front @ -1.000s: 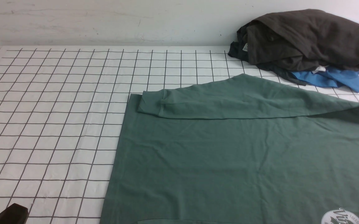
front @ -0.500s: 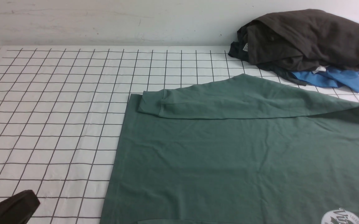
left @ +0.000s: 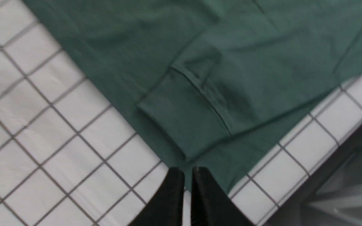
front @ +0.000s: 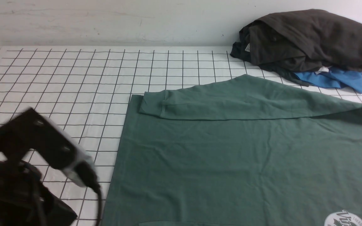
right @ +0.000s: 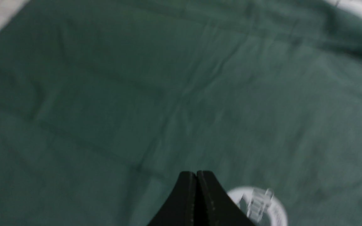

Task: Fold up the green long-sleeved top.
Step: Use the left arm to clamp the cuff closest to it

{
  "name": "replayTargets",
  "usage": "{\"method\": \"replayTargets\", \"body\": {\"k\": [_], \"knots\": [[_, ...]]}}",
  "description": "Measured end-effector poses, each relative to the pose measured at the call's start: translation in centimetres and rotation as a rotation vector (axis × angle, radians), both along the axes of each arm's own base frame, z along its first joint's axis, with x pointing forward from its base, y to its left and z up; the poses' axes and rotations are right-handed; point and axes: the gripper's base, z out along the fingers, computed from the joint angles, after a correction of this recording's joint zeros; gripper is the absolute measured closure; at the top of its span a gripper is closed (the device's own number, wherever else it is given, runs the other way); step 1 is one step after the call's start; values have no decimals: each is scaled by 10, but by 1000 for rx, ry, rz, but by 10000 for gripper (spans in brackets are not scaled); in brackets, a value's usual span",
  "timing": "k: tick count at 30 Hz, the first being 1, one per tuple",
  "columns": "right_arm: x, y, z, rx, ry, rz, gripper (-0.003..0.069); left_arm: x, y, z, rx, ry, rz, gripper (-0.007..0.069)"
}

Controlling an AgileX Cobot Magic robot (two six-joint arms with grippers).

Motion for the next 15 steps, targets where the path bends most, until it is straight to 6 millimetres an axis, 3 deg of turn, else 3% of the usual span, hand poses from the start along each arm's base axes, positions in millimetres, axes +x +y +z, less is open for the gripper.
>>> {"method": "replayTargets", "body": {"k": [3, 4, 11, 15], "knots": [[0, 6, -11, -45, 135, 57, 673, 9, -18, -19, 93, 68, -50, 531], [0, 8, -13, -54, 160, 75, 673, 18, -29, -32, 150, 88, -61, 481], [-2, 9, -12, -62, 155, 87, 673, 52, -58, -90, 291, 150, -52, 213], [-2, 8, -12, -63, 155, 87, 673, 64, -66, -119, 328, 196, -48, 130]]}}
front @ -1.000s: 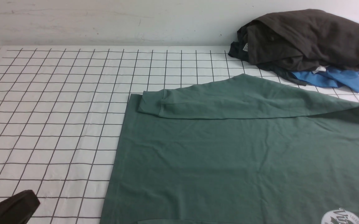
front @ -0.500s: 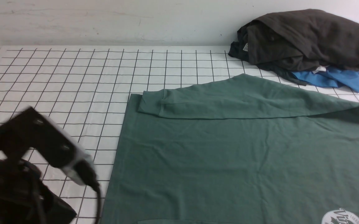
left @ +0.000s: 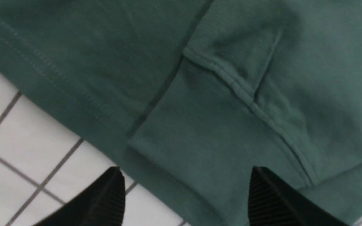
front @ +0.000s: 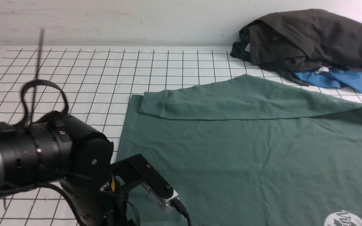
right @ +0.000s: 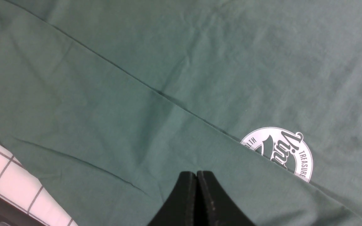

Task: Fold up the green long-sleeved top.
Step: Use the left arm to clamp the cuff closest to it

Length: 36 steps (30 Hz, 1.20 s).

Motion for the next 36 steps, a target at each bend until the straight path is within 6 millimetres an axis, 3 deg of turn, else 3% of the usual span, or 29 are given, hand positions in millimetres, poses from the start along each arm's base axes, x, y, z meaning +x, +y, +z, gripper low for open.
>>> {"method": "replayTargets", "body": {"k": [7, 15, 29, 36], "knots": [[0, 0, 1, 0, -7, 1, 673, 11, -8, -30, 22, 25, 6, 116], [1, 0, 1, 0, -11, 0, 673, 13, -9, -32, 27, 33, 4, 130], [1, 0, 1, -1, -11, 1, 673, 8, -14, -31, -21, 93, 68, 506], [1, 0, 1, 0, -12, 1, 673, 16, -18, -8, -59, 21, 50, 592]]}}
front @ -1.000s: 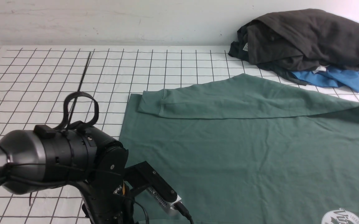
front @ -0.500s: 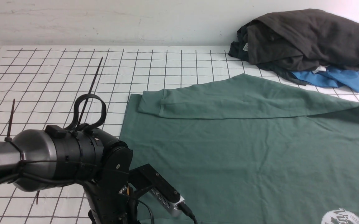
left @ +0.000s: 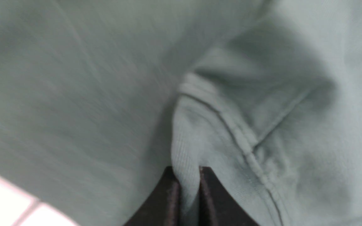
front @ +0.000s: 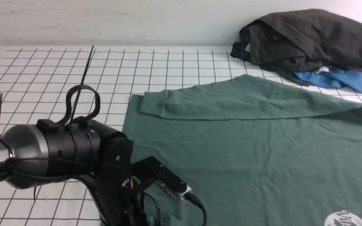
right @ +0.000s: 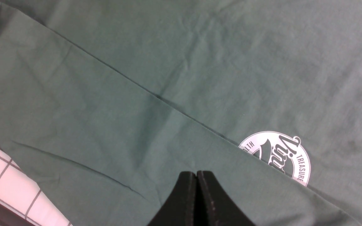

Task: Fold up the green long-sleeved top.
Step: Use the left arm to clamp the cuff closest to it, then use the left arm to drag and place the cuff at the centered position on the left edge of the fabric

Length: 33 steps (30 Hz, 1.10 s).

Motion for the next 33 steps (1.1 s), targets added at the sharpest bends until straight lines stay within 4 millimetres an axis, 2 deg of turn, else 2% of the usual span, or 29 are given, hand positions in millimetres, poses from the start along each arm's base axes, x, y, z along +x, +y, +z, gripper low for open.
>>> {"method": "replayTargets", "body": {"k": [3, 6, 10, 14, 20, 23, 26, 27, 30, 32, 33], "knots": [[0, 0, 0, 0, -1, 0, 673, 9, -4, 15, -1, -44, -23, 592], [0, 0, 0, 1, -2, 0, 673, 30, -6, 37, -14, -98, -10, 592], [0, 0, 0, 1, -4, -1, 673, 66, 1, 61, -30, -141, 59, 592], [0, 0, 0, -4, -9, -2, 673, 100, 13, 73, -37, -166, 130, 592], [2, -3, 0, -35, -22, -5, 673, 134, 26, 62, -25, -159, 197, 592], [2, -4, 0, -41, -32, -6, 673, 140, 27, 49, -16, -131, 210, 591], [6, -3, 0, -36, -47, -12, 673, 147, 26, 24, 8, -78, 215, 562], [7, -2, 0, -37, -46, -13, 673, 147, 26, 23, 8, -78, 216, 554], [18, 0, -5, -42, -29, -26, 673, 152, 25, 11, 14, -75, 217, 440], [24, 1, -10, -55, -13, -30, 673, 156, 24, 13, 17, -91, 217, 355], [25, 1, -10, -57, -10, -31, 673, 156, 24, 13, 18, -92, 217, 345]]}}
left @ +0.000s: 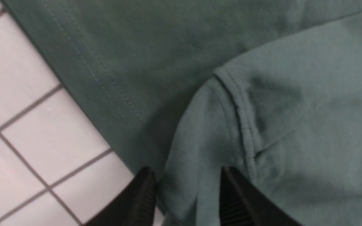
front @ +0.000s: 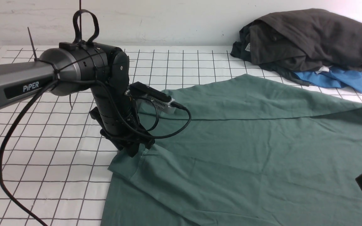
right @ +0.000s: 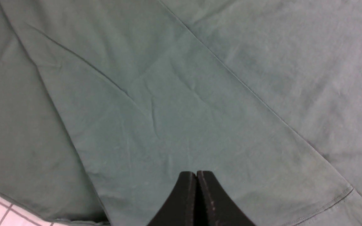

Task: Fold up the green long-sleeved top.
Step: Use the left arm to drag and place the cuff at the centered position on the left edge of the fabric, then use the left arm to clamp the cuff farthest from it

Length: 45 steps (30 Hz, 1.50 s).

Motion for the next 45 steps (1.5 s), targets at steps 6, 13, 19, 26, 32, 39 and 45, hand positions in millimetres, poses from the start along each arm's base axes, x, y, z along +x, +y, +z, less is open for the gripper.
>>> {"method": "replayTargets", "body": {"k": [6, 13, 19, 26, 32, 39, 45], "knots": [[30, 3, -3, -52, 30, -49, 673, 42, 8, 33, -71, -130, 91, 110], [54, 7, 17, -47, -77, -68, 673, 94, 11, 16, -181, -190, 182, 99], [55, 8, 19, -29, -89, -69, 673, 120, 3, -17, -217, -228, 229, 116], [52, 8, 17, -32, -50, -68, 673, 134, -1, -33, -258, -251, 287, 151], [51, 9, 17, -26, -45, -69, 673, 131, -6, -33, -303, -221, 268, 397], [51, 10, 17, -14, -41, -70, 673, 123, -7, -31, -289, -144, 220, 611], [51, 9, 17, -35, -48, -56, 673, 102, -4, 10, -262, -65, 124, 612]]}}
